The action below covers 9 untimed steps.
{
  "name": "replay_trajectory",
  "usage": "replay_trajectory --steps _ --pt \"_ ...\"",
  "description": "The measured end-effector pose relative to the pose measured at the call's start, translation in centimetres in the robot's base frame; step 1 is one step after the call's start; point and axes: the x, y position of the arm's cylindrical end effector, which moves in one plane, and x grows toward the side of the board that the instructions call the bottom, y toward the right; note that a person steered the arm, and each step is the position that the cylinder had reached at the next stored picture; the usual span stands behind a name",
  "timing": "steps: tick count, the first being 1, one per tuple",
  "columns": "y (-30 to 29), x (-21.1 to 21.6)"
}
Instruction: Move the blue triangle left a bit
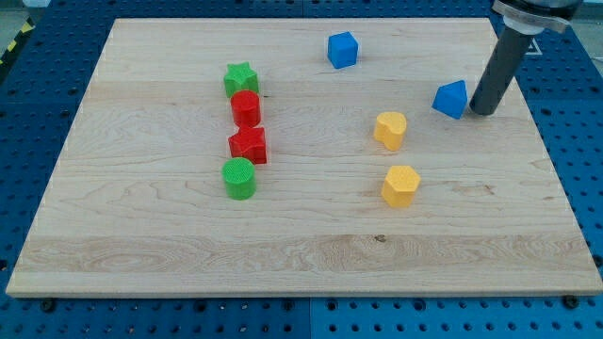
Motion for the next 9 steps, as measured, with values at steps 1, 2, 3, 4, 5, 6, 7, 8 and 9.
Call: replay_trajectory --steps 1,2,3,4,5,6,7,8,9 --pt "0.0 -0.2" --pt "-0.9 -1.1" --pt "-2.0 -1.1" --pt "-3.1 -1.1" --pt "-4.3 -1.1" --pt "-4.4 -0.5" --pt "-4.3 0.8" --pt "-4.4 0.8" --pt "-4.4 -1.1"
